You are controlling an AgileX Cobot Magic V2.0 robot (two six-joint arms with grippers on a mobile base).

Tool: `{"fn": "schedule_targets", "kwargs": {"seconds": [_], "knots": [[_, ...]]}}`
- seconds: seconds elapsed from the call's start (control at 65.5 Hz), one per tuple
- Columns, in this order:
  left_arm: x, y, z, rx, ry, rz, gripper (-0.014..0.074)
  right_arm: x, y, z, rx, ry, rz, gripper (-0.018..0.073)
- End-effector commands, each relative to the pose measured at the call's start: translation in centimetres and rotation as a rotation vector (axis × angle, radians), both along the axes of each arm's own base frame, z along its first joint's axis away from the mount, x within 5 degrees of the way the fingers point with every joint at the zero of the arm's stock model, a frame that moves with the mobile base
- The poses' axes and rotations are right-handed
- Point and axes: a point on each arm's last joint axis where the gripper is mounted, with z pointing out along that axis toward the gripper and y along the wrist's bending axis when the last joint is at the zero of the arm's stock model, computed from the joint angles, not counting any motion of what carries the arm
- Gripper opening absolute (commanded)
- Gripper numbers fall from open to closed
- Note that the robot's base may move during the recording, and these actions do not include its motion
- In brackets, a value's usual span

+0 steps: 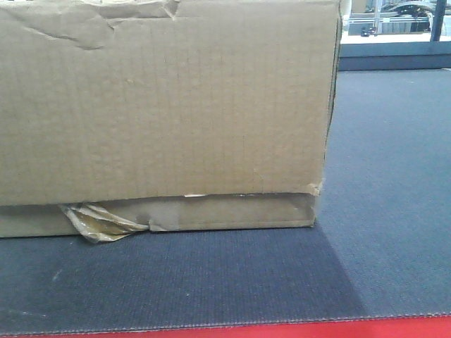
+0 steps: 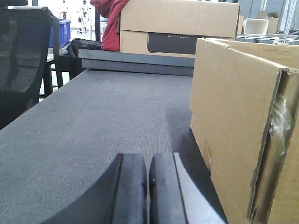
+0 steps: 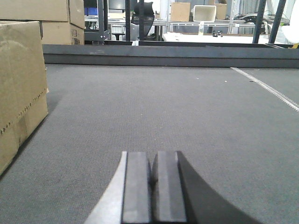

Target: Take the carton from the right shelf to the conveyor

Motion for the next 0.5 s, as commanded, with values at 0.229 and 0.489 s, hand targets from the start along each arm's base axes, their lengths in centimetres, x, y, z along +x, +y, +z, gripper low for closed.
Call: {"fn": "schedule_targets", "kwargs": {"seconds": [0.229,0.489], "knots": [[-0.05,0.01,0.28,-0.004,-0.03,0.003,0.002,-0.03,-0.05,0.22,-0.004,-0.029,-0.007,-0.0078],[-0.05,0.01,0.28,-0.004,-0.03,0.003,0.002,-0.03,-0.05,0.22,-0.004,-0.029,-0.007,-0.0078]]}}
